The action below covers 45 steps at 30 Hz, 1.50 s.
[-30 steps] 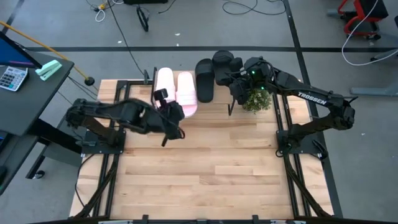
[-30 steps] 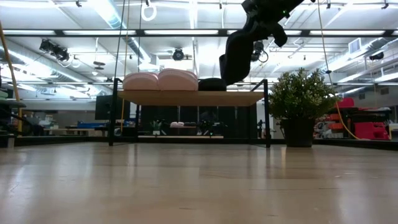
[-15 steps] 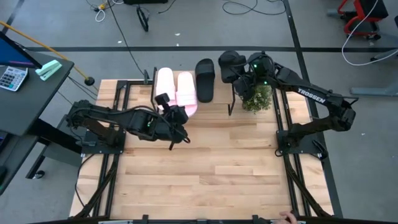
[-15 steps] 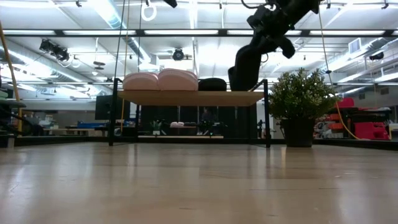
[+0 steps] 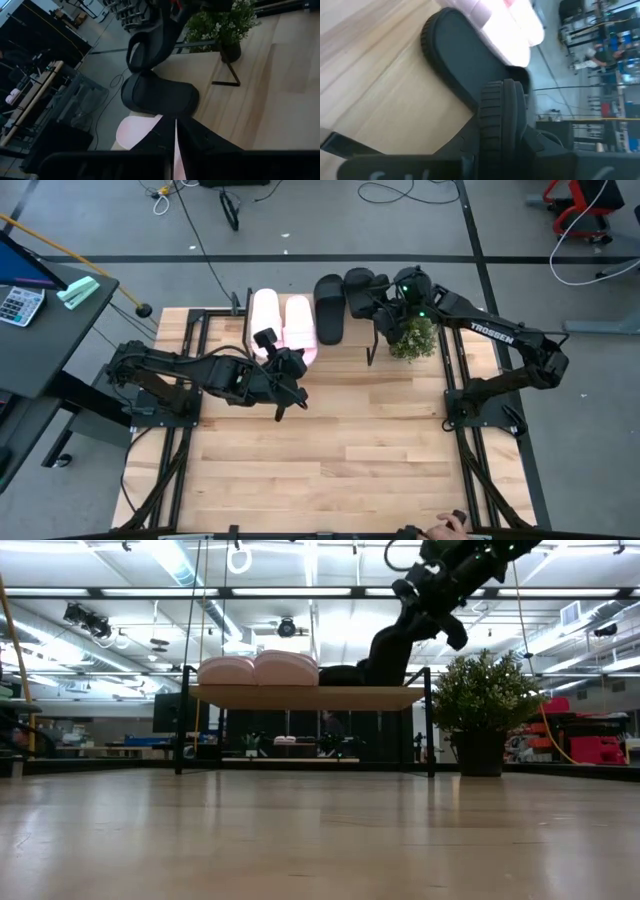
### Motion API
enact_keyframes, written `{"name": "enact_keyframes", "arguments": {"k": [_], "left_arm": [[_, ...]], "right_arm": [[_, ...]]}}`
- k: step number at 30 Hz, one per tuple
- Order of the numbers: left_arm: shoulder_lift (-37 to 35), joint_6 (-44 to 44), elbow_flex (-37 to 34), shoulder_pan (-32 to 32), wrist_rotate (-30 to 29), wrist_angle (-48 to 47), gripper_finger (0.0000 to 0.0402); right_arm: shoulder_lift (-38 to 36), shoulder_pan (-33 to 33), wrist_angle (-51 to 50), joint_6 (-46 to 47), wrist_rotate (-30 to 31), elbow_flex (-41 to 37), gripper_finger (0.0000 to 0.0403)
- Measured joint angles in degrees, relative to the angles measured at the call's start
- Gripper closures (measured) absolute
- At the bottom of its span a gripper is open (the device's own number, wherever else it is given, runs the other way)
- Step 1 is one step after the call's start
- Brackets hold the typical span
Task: Pick and place slides into the shelf
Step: Put the black slide on the shelf
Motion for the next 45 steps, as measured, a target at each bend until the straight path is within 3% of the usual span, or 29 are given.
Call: {"name": "enact_keyframes", "arguments": {"k": [12, 26, 45], "left_arm": [[0.0, -0.41, 0.0, -0.01, 0.02, 0.0, 0.0389], [-0.02, -2.14, 0.0, -0.03, 0.04, -0.08, 0.0387], [-0.02, -3.53, 0.0, -0.04, 0.07, -0.08, 0.0385]], "right_arm": [[7.11, 1.33, 1.8, 0.76, 0.37, -0.14, 0.0334], [3.77, 2.51, 2.23, 11.96, -4.77, -0.14, 0.0334], [3.72, 5.59, 5.79, 12.07, 4.6, -0.2, 0.0334]]}}
